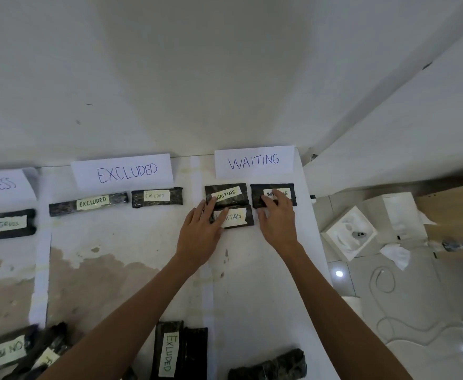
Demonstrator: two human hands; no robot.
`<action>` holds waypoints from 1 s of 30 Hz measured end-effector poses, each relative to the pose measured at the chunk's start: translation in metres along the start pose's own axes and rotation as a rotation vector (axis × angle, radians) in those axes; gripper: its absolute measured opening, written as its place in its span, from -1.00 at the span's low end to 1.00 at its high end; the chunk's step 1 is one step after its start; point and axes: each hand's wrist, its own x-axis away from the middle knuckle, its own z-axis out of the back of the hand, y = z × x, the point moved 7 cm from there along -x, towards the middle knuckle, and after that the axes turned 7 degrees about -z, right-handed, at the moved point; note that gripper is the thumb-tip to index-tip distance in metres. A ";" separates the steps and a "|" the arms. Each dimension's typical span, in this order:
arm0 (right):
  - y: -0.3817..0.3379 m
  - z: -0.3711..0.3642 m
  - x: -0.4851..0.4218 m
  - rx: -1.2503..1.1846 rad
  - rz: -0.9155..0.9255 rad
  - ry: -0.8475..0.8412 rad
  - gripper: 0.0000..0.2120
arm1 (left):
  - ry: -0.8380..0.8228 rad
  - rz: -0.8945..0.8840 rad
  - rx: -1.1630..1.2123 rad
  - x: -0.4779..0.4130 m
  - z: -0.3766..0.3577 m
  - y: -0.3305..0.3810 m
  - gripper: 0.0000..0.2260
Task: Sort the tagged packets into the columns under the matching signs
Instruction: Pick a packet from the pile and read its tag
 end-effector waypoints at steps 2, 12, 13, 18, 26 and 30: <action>0.004 0.000 -0.004 0.023 0.002 -0.015 -0.70 | 0.001 0.008 0.010 -0.002 0.000 0.000 -0.56; 0.002 0.006 0.000 0.036 0.032 -0.072 -0.62 | 0.012 0.016 0.033 -0.005 0.011 0.003 -0.59; 0.000 0.009 0.005 0.037 0.034 -0.083 -0.60 | 0.022 0.003 0.041 -0.004 0.016 0.005 -0.59; -0.014 0.021 0.038 0.031 0.104 -0.103 -0.61 | 0.027 -0.054 0.103 0.015 0.034 0.024 -0.59; -0.023 0.035 0.127 0.033 0.185 -0.185 -0.64 | 0.032 -0.034 0.146 0.089 0.047 0.056 -0.63; -0.015 0.031 0.191 0.113 0.191 -0.299 -0.65 | 0.005 -0.019 0.159 0.146 0.045 0.078 -0.62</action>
